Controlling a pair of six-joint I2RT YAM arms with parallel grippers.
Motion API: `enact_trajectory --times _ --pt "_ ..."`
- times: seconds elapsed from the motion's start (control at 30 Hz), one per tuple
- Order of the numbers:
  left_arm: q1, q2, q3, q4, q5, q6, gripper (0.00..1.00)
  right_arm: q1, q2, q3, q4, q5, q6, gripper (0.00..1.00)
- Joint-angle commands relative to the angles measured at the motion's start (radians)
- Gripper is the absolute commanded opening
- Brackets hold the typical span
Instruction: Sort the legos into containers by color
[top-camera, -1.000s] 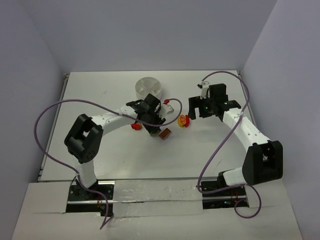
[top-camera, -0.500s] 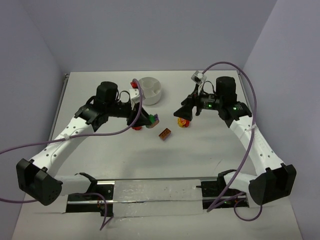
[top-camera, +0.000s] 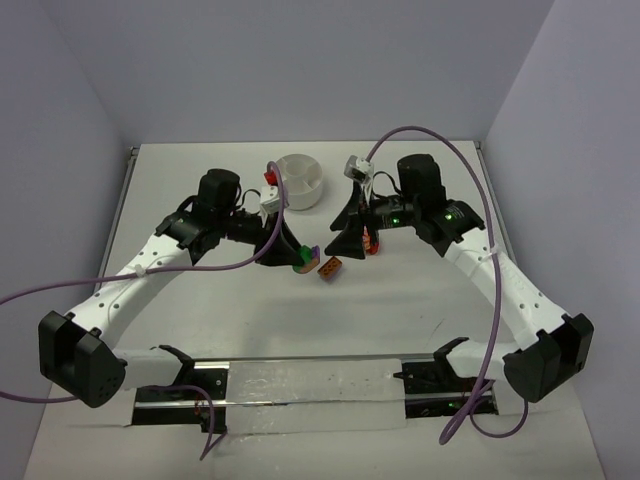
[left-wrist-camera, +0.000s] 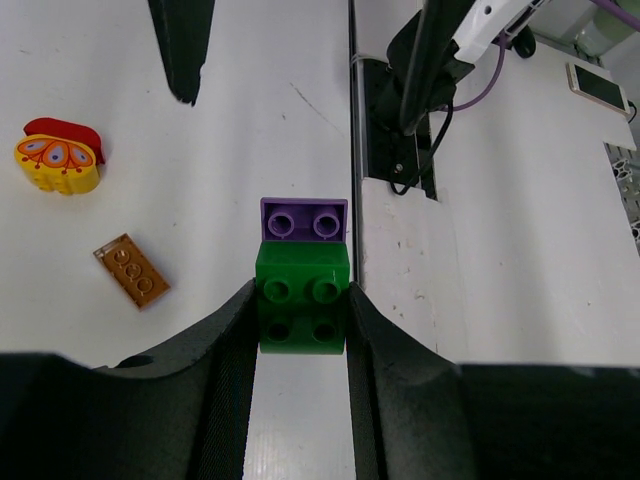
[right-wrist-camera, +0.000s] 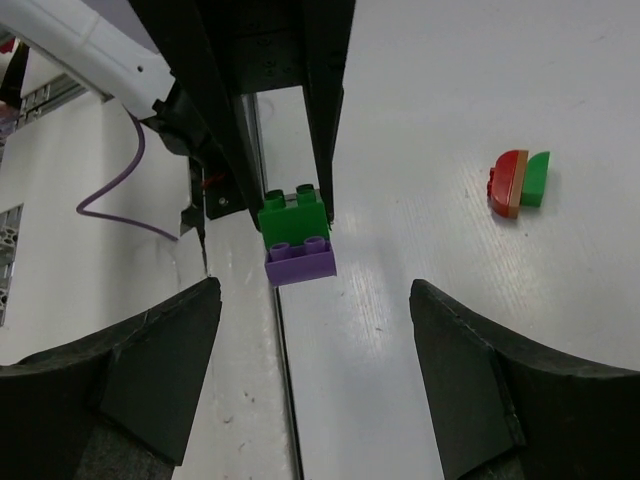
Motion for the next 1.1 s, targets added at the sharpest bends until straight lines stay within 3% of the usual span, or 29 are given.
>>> enact_trajectory --times 0.0,0.6,0.9,1.07 --pt "0.004 -0.015 0.015 0.037 0.047 -0.002 0.0 0.027 0.02 0.048 -0.035 0.016 -0.035 0.83" --pt "0.003 -0.014 0.016 0.042 0.075 -0.001 0.0 0.144 0.091 0.107 -0.141 0.035 -0.146 0.73" --pt "0.001 -0.014 0.015 0.042 0.089 0.002 0.0 0.154 0.113 0.126 -0.159 0.031 -0.17 0.58" --pt "0.003 -0.014 0.009 0.051 0.099 -0.005 0.0 0.161 0.117 0.133 -0.161 0.03 -0.169 0.45"
